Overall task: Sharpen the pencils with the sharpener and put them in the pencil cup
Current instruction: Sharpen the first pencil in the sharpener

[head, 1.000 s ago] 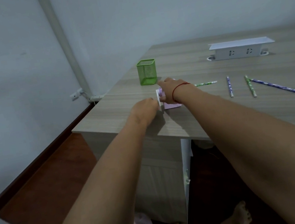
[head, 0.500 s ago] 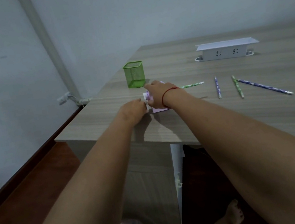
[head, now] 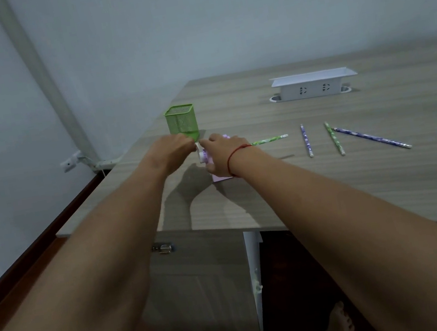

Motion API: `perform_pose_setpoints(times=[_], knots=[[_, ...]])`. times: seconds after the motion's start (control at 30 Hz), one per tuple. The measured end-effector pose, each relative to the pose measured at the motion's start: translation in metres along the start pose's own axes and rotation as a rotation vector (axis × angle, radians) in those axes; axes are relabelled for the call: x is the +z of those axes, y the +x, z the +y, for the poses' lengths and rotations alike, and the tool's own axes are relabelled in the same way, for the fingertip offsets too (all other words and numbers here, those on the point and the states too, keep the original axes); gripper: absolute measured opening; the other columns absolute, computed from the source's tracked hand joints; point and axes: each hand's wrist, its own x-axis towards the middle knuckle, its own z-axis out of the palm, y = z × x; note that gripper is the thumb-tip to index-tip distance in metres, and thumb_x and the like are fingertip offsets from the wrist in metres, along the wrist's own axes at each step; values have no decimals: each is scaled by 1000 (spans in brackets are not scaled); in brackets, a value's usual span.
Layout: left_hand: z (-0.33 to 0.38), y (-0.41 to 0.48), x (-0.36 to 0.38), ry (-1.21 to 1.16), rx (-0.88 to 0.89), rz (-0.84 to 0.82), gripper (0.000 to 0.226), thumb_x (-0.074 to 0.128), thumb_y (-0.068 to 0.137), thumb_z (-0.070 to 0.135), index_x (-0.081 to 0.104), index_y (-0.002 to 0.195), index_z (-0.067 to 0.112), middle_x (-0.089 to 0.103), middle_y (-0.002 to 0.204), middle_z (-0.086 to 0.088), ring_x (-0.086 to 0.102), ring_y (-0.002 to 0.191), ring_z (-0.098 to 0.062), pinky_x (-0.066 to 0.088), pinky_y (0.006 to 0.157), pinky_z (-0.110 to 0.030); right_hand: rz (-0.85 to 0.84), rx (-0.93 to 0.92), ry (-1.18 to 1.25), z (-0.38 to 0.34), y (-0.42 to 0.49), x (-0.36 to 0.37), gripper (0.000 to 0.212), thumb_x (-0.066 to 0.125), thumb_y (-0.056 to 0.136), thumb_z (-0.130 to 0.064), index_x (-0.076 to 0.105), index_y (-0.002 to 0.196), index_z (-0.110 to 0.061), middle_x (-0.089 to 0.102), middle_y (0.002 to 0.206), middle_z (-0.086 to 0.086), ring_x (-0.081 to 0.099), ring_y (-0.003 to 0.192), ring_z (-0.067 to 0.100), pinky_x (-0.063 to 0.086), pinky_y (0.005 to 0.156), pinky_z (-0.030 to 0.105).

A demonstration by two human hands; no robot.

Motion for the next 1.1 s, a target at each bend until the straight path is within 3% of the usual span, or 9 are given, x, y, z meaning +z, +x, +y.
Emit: perform_pose_setpoints(times=[0.13, 0.4, 0.53, 0.77, 0.93, 1.03, 1.1], knots=[[4, -7, -9, -30, -20, 125, 26, 42, 96, 3, 60, 115, 7, 62, 108, -17, 62, 99, -36, 50, 72, -43, -50, -2, -10, 1, -1, -7, 59, 50, 94, -41, 30, 146, -21, 40, 144, 6, 48, 125, 32, 42, 99, 44], [16, -33, -19, -140, -31, 284, 14, 51, 93, 4, 61, 98, -5, 64, 94, -25, 62, 85, -42, 49, 64, -46, -52, 57, -8, -6, 1, -9, 55, 55, 92, -41, 38, 140, -23, 44, 141, 5, 49, 125, 30, 42, 98, 42], [28, -48, -19, -224, -71, 293, 13, 53, 91, 1, 61, 100, -4, 63, 97, -25, 62, 86, -42, 49, 65, -46, -68, 60, -12, -7, 0, -11, 53, 56, 90, -41, 42, 137, -20, 43, 141, 8, 49, 125, 32, 42, 99, 42], [48, -64, -8, -319, -122, 259, 20, 46, 97, 13, 56, 107, -1, 60, 98, -20, 58, 88, -34, 47, 71, -41, -50, 48, -47, -6, 2, -5, 56, 56, 90, -44, 40, 136, -16, 42, 141, 9, 51, 123, 33, 44, 97, 43], [50, -63, -10, -303, -135, 183, 23, 42, 98, 16, 58, 108, 2, 59, 93, -17, 58, 80, -31, 37, 62, -31, -51, 38, -47, -5, 6, -3, 58, 57, 89, -46, 40, 136, -16, 44, 138, 10, 51, 122, 33, 45, 96, 44], [51, -61, -9, -289, -119, 88, 24, 43, 99, 16, 61, 103, 2, 61, 93, -17, 61, 81, -31, 44, 65, -34, -43, 28, -34, -3, 5, -1, 55, 53, 91, -43, 39, 137, -17, 42, 140, 11, 49, 123, 34, 44, 97, 45], [56, -57, -4, -217, -157, -38, 23, 45, 97, 13, 64, 104, 1, 64, 101, -17, 64, 89, -31, 51, 75, -38, -33, 17, -25, -3, 4, 1, 52, 48, 92, -41, 39, 137, -17, 40, 142, 11, 47, 126, 34, 42, 99, 45]])
